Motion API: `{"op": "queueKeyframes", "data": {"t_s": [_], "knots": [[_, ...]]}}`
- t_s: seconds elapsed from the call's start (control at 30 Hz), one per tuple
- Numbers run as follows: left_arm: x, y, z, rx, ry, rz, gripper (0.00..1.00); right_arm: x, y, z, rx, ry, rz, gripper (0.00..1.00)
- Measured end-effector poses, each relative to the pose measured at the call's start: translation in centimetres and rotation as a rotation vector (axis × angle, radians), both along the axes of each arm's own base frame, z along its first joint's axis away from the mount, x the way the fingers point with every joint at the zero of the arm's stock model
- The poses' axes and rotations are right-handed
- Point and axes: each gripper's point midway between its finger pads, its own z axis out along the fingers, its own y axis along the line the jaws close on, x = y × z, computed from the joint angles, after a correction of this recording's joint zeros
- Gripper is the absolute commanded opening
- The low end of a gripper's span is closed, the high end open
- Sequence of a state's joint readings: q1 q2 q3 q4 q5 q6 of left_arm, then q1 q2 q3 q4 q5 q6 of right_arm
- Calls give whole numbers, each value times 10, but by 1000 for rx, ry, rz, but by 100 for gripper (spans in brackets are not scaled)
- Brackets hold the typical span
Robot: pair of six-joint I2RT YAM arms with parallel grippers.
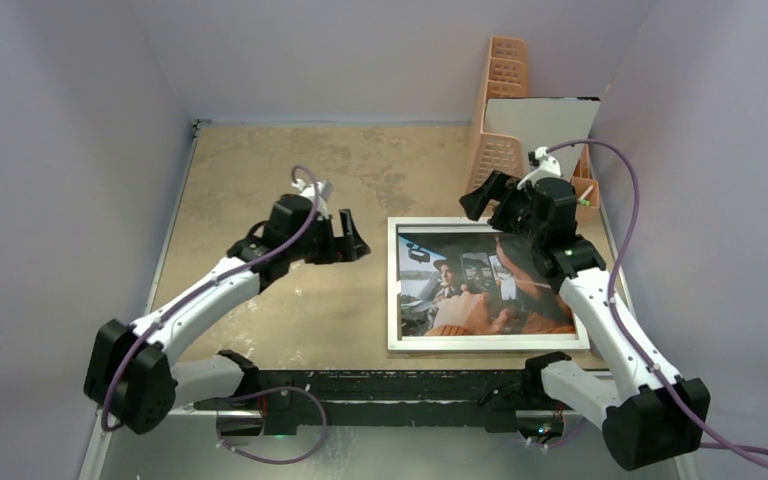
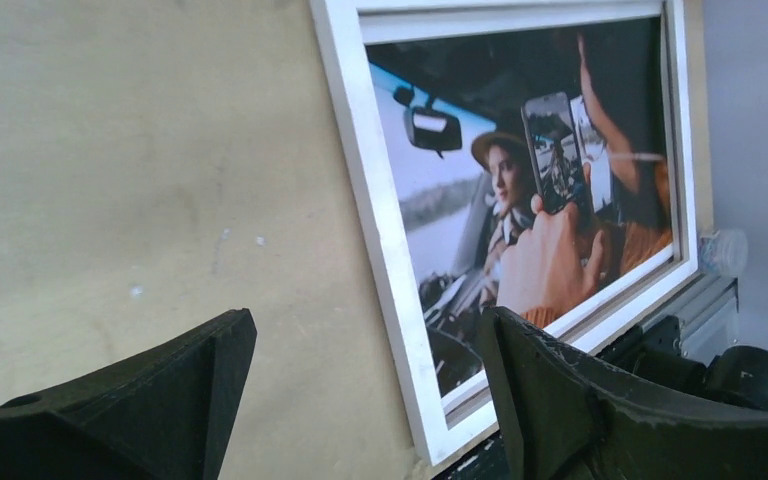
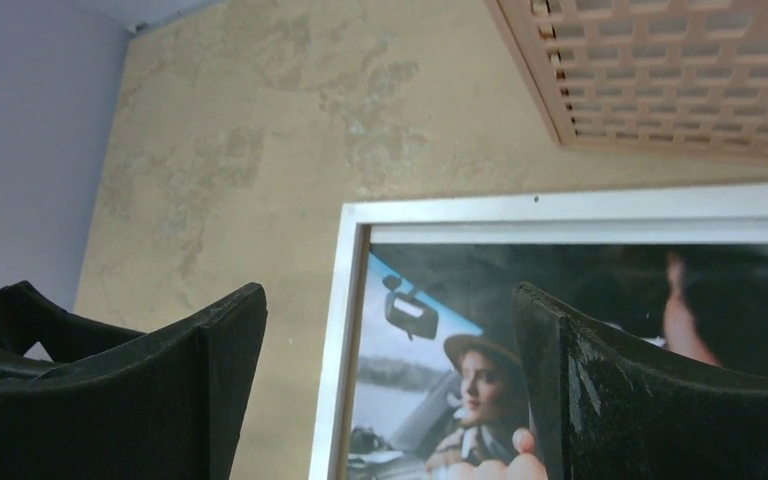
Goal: Put the photo into the frame
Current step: Turn over the photo frame at the center of the board.
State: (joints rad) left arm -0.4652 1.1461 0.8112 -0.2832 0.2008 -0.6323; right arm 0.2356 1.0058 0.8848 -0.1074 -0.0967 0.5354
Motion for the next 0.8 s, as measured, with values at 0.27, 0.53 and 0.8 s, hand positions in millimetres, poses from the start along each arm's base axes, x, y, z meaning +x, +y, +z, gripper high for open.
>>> {"op": "queueKeyframes", "data": {"t_s": [0.27, 0.53, 0.8], "knots": [[-14, -54, -79, 115, 184, -35, 74, -8, 2, -64, 15, 166, -15, 88], [-4, -93, -110, 170, 235, -45, 74, -29, 6, -89, 69, 202, 4, 87], [4, -120, -129, 216, 249, -44, 50, -36, 9, -102, 83, 214, 26, 85]]}}
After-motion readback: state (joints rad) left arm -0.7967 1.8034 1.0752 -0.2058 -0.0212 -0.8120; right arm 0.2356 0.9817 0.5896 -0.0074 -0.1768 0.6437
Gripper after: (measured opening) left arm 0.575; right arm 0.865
